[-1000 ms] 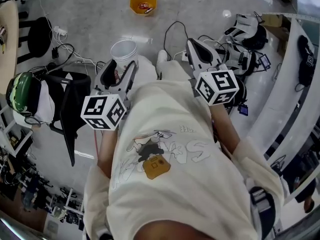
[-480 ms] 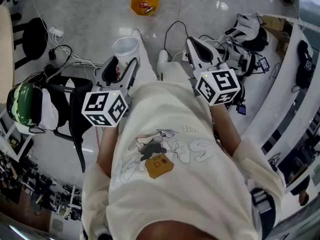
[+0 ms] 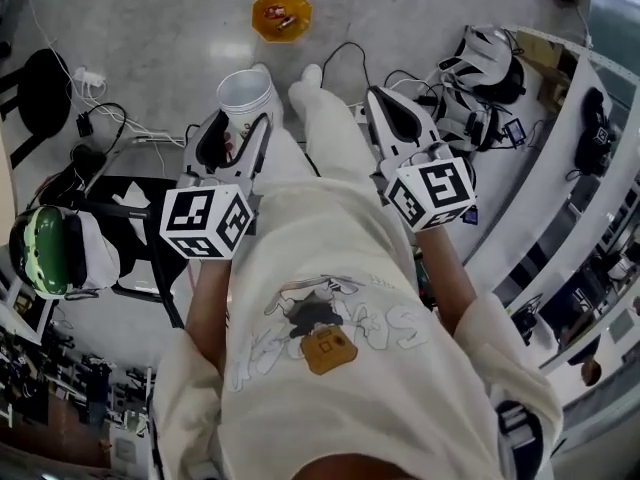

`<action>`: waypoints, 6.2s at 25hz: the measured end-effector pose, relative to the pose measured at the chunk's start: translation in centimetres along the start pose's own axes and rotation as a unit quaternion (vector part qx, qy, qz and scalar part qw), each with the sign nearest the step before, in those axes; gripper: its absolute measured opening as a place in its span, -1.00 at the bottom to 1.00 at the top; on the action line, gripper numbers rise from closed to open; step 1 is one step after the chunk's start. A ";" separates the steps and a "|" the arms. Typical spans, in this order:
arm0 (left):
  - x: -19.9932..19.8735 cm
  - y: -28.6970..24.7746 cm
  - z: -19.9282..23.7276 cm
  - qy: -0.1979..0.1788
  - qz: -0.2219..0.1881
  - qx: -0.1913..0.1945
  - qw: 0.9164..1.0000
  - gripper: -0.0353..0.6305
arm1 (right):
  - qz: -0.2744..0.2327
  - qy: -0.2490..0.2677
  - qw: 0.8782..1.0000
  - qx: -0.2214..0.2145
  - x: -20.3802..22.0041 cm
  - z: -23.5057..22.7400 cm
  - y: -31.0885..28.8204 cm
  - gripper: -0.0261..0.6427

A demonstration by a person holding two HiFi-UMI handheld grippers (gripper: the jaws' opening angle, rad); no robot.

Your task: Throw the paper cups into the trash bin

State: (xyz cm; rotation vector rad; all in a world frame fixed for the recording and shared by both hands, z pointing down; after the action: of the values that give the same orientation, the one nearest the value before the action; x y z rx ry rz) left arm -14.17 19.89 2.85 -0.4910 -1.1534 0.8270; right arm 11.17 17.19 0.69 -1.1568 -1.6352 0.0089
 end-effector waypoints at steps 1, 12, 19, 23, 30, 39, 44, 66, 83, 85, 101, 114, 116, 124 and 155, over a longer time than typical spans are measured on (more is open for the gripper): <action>-0.1 -0.6 0.0 0.003 0.003 -0.004 1.000 -0.12 | 0.007 0.001 1.000 -0.001 0.1 -0.4 -0.4 -0.90; 0.4 -8.0 -0.7 0.027 0.008 -0.059 0.998 -0.12 | 0.027 0.001 0.999 -0.021 0.7 -5.1 -6.7 -0.90; 2.7 -15.0 1.1 0.033 0.008 -0.095 0.995 -0.12 | 0.041 0.032 0.998 -0.036 3.8 -9.4 -13.0 -0.90; 4.9 -19.6 2.9 0.025 0.018 -0.106 0.994 -0.12 | 0.063 0.032 0.997 -0.035 7.8 -12.2 -16.5 -0.90; 9.2 -27.9 5.8 0.019 0.041 -0.125 0.991 -0.12 | 0.091 0.016 0.995 -0.023 14.5 -18.2 -22.5 -0.90; 16.0 -38.1 9.9 0.050 0.064 -0.131 0.988 -0.12 | 0.106 -0.002 0.994 -0.032 22.0 -22.6 -31.1 -0.89; 19.2 -43.4 12.0 0.064 0.077 -0.139 0.985 -0.12 | 0.125 -0.007 0.991 -0.042 26.1 -24.6 -35.3 -0.89; 26.9 -58.9 17.5 0.023 0.113 -0.170 0.979 -0.12 | 0.183 0.038 0.982 -0.030 37.9 -29.3 -44.5 -0.90; 28.3 -62.9 19.4 0.019 0.183 -0.145 0.972 -0.09 | 0.215 0.014 0.976 -0.013 40.7 -31.4 -46.4 -0.90; 28.0 -62.5 19.0 0.017 0.182 -0.146 0.972 -0.09 | 0.214 0.017 0.977 -0.012 40.3 -31.5 -46.1 -0.90; 19.9 -52.5 16.0 -0.042 0.194 -0.126 0.972 -0.88 | 0.204 0.060 0.976 -0.047 29.9 -26.5 -39.6 -0.90; 8.6 -34.4 8.7 -0.015 0.133 -0.101 0.986 -0.88 | 0.194 0.080 0.976 -0.063 18.6 -17.6 -27.0 -0.90; 7.0 -30.7 7.9 0.002 0.111 -0.105 0.988 -0.88 | 0.185 0.077 0.977 -0.066 16.5 -15.8 -25.0 -0.90; 1.0 -17.7 2.3 0.013 0.022 -0.094 0.995 -0.88 | 0.100 0.105 0.986 -0.085 5.1 -9.6 -16.4 -0.90; -5.2 2.3 -2.5 0.011 -0.123 -0.069 0.990 -0.88 | -0.060 0.035 0.997 -0.026 -3.3 -0.5 0.6 -0.90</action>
State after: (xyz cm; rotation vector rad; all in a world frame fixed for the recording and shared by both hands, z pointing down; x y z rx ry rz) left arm -13.43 17.38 -2.81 -0.4591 -1.2282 0.5288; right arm 11.78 15.01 -1.80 -1.0854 -1.6475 -0.1514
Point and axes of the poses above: the fingertips, and each gripper's own axes: y backward along the fingers, z to its left, x out of its underside, the point moved 8 cm from there along y, backward along the fingers, and after that the axes turned 12 degrees about -x, right-handed, at the moved point
